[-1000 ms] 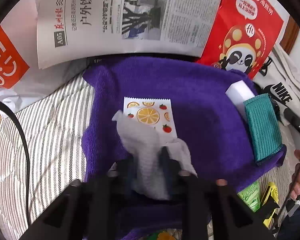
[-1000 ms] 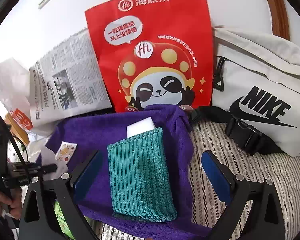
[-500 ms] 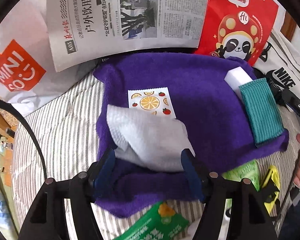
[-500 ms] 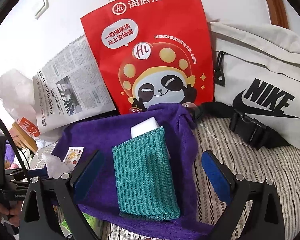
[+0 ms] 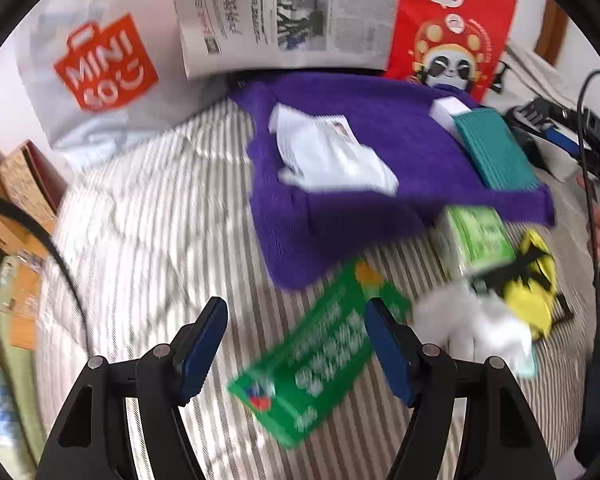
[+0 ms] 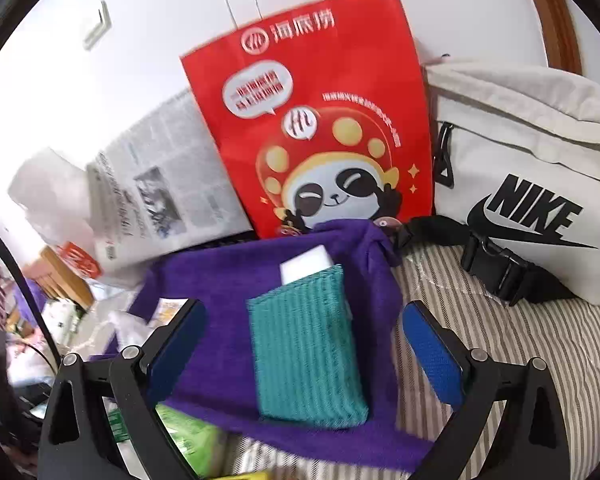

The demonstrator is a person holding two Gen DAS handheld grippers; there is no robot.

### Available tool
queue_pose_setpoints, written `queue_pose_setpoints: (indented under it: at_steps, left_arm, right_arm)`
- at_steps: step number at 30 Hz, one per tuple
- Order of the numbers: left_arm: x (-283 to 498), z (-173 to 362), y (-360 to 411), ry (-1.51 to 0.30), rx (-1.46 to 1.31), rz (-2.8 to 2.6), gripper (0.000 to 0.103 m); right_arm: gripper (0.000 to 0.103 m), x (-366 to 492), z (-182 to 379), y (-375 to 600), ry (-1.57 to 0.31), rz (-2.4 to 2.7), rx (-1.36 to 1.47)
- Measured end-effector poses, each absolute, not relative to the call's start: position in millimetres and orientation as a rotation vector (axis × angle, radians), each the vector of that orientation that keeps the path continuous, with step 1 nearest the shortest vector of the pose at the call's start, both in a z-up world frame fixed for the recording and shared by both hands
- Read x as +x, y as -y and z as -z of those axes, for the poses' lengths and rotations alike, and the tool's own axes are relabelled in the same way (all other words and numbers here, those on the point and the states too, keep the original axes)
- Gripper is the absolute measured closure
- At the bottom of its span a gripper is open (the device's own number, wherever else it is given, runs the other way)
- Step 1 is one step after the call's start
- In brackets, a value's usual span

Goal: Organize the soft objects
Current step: 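Release the grey wipe on the towel and grasp the green snack packet with the left tool, then reach the right tool to the yellow-black mesh bag while the left tool holds the green packet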

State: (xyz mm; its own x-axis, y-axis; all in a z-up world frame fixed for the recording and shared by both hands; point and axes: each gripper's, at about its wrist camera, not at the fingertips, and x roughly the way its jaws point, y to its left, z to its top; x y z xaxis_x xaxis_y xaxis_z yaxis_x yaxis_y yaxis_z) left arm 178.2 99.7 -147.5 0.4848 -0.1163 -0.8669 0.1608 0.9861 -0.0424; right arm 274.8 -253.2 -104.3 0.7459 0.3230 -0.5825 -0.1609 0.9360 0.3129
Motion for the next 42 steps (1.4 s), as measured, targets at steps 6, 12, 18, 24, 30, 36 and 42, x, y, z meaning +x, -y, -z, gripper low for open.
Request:
queue_pose_setpoints:
  at_steps: [6,12,18,24,30,36,42]
  left_arm:
    - [160.1,158.9,-97.1,-1.017,0.171,0.252,0.034]
    - [157.8,169.0,-80.7,-0.975,0.322,0.350,0.031]
    - [164.7,169.2,-93.2,-0.990,0.190,0.371,0.060]
    - [143.6,166.1,-84.9,-1.011,0.137,0.341,0.068]
    - [136.5,167.3,-80.4,-1.011,0.236,0.294,0.042]
    - [132.5,164.5,-91.0,-1.013,0.163,0.299,0.072]
    - [128.2,164.6,-99.8,-0.986,0.034,0.267,0.081]
  right_arm:
    - [0.005,234.9,91.9,249.7,-0.717,-0.279,0.191]
    - [0.005,173.7,99.3,250.0,-0.767,-0.236,0.116]
    - [0.005,132.5,114.2,256.6,-0.847,-0.157,0.157]
    - [0.005,124.5,115.5,249.3,-0.878,-0.168,0.163]
    - [0.005,120.7,113.7,231.6,-0.873,-0.217,0.114]
    - [0.005,117.2,124.2,229.1,-0.901,-0.210,0.089]
    - [0.005,115.7,129.6,228.3,-0.914,-0.204,0.092]
